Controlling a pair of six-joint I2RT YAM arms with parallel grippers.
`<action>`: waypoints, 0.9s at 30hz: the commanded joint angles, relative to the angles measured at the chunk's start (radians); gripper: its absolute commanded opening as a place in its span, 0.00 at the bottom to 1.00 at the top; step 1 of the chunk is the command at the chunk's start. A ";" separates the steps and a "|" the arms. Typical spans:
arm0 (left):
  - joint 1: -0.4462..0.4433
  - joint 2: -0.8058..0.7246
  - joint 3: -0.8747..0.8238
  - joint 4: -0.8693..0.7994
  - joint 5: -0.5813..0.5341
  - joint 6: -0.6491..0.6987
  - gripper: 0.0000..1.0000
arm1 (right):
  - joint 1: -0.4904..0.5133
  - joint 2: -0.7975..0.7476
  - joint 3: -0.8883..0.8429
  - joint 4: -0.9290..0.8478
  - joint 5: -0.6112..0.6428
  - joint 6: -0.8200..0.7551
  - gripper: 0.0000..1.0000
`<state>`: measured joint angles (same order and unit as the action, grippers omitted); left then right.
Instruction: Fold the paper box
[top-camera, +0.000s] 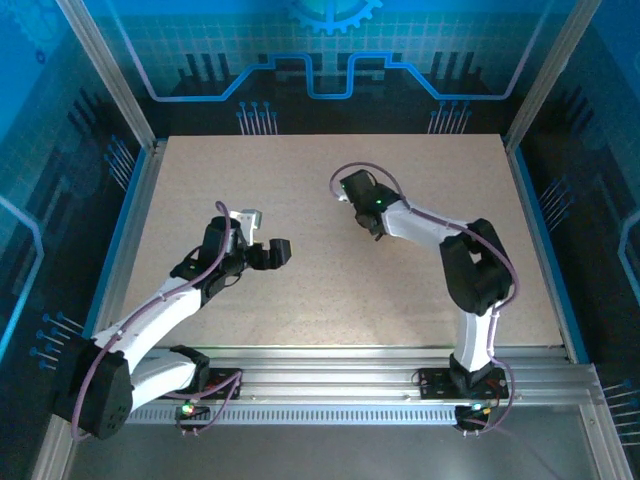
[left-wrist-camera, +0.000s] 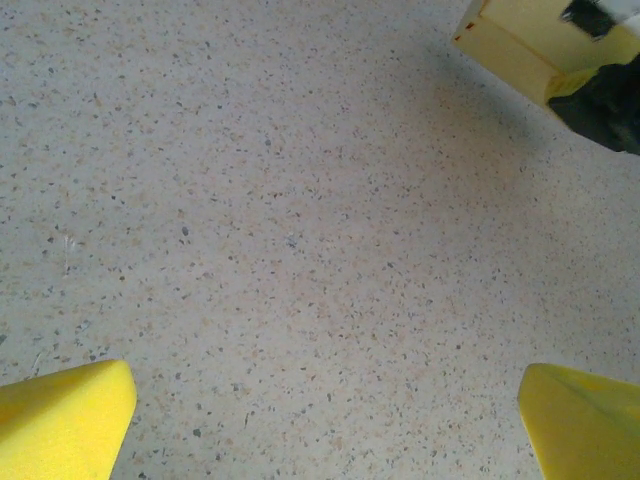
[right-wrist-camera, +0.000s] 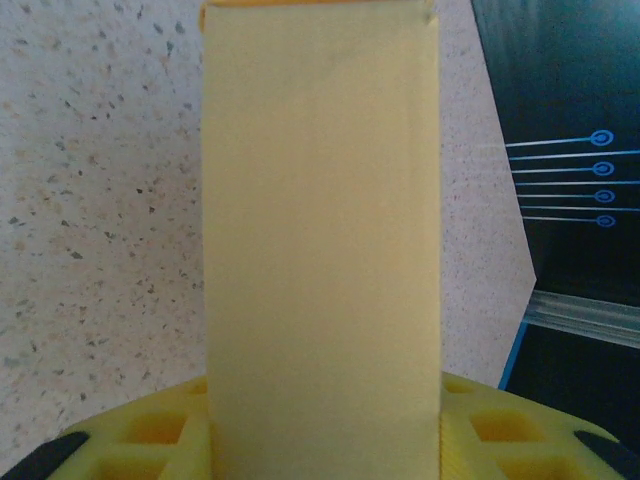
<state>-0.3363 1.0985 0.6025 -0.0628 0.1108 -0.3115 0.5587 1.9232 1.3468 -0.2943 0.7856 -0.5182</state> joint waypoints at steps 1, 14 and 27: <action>0.011 -0.025 -0.013 0.003 0.016 0.012 0.99 | 0.028 0.039 -0.012 0.078 0.079 -0.017 0.40; 0.016 0.034 0.008 0.038 0.037 -0.014 0.99 | 0.066 -0.172 -0.100 -0.078 -0.399 0.146 0.90; 0.023 0.111 0.017 0.238 -0.122 0.063 0.99 | -0.262 -0.596 -0.529 0.236 -0.702 0.639 0.99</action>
<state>-0.3290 1.2293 0.6014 0.1120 0.0971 -0.3069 0.3561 1.4273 0.9207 -0.1852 0.1501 -0.0338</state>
